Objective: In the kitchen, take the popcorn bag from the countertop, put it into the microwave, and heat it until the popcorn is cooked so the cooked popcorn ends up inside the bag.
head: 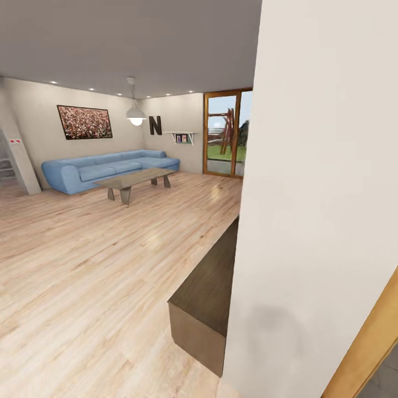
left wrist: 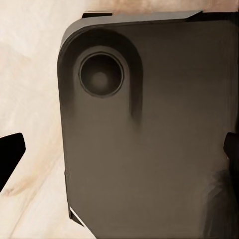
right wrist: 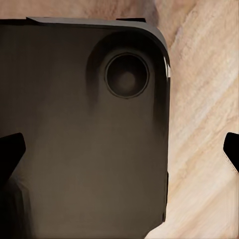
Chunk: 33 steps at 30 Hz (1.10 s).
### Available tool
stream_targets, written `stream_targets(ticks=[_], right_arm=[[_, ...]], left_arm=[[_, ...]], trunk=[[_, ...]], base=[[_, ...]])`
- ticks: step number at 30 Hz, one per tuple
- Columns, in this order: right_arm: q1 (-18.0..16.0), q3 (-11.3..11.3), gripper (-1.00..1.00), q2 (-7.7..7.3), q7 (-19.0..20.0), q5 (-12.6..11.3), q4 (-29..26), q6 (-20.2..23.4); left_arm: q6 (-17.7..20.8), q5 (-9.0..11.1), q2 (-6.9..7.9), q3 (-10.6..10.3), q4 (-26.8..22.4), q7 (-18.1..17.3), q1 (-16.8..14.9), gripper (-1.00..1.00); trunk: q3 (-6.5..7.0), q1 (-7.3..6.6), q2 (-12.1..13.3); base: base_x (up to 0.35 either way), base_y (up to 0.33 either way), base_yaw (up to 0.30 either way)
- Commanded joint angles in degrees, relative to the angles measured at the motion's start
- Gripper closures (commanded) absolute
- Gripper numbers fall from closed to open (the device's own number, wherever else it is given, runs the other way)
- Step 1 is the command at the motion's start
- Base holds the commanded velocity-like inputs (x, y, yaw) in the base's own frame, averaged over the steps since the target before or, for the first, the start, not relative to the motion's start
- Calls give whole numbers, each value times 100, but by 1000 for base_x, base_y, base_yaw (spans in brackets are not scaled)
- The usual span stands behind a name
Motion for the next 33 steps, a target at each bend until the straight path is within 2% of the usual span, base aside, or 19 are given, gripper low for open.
stream_targets(ticks=[1,8,33], right_arm=[[1,-6,-100,1,-6,-10,1,-24],[1,-6,-100,1,-10,-17,1,-25],[1,-7,-100,1,-11,-18,1,-25]], left_arm=[[-87,2,-33,6,1,2,0,-100],[-280,10,-68,17,9,7,-4,-100],[-289,11,-78,18,10,5,-5,-100]], trunk=[[-4,0,-2],[-4,0,-2],[-4,0,-2]], base=[[0,0,274],[0,0,274],[0,0,274]])
